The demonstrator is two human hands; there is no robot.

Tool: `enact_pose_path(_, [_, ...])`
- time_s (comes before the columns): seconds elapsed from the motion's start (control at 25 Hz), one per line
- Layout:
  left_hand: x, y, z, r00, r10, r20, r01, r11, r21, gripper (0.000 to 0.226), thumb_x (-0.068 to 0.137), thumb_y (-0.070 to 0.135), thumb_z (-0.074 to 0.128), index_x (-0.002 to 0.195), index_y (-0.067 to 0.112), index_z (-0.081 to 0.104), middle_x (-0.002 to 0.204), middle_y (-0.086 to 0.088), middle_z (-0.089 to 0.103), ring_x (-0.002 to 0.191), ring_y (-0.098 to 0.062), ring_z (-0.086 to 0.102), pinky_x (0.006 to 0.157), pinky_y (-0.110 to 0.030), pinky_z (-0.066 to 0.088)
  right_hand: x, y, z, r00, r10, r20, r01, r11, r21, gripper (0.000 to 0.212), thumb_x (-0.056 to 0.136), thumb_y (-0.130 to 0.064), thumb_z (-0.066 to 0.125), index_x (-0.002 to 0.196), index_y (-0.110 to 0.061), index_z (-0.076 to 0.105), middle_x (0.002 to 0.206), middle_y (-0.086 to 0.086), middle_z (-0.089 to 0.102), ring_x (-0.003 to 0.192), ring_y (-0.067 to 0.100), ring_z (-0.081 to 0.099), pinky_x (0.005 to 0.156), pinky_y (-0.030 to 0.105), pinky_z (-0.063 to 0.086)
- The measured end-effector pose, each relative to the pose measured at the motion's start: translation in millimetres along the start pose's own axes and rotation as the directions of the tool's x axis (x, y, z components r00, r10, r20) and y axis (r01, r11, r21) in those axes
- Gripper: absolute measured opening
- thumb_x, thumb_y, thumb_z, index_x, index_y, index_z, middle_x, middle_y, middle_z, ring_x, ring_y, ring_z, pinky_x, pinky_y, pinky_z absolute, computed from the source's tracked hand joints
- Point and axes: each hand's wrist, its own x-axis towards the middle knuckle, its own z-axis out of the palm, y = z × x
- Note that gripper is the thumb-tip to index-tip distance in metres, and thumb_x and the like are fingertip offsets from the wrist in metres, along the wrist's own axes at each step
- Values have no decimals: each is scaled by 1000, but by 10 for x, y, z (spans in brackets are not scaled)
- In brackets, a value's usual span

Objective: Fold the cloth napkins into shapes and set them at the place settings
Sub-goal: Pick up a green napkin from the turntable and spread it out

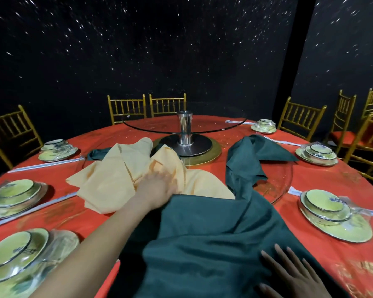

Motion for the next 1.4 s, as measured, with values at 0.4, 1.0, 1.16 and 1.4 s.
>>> enact_pose_path(0.4, [-267,-310,87,992,-39,117,47,997,-66,66,95,57,9,135,19,46,144,-2,43,132,-21,37,107,-40,26,-170,-92,-249,999,6,-32,-10,991,-130,86,63,-96,8,140,-58,3,148,-13,33,138,6,23,111,22,10])
enact_pose_path(1.0, [-1091,219,-170,849,-322,-420,-29,764,-644,48,89,13,60,134,24,46,122,22,52,111,-9,54,85,-14,37,1470,-1501,-880,966,-163,-199,216,934,284,29,97,-30,45,123,-23,58,120,-3,64,112,23,56,95,36,43])
enact_pose_path(1.16, [-1299,296,-396,852,-155,-501,-287,661,-693,65,89,4,59,138,37,32,124,49,39,120,21,37,97,-1,26,1586,-1740,-1045,954,-299,25,237,804,545,19,95,-31,52,107,-25,66,104,-14,62,101,8,57,90,22,42])
enact_pose_path(1.4, [-1375,280,-443,893,-189,-408,-228,591,-774,81,88,11,64,138,52,14,133,24,47,129,10,36,102,-4,24,1378,-1852,-1015,718,-443,537,169,859,483,39,87,-41,61,89,-2,64,76,2,64,67,12,49,67,28,44])
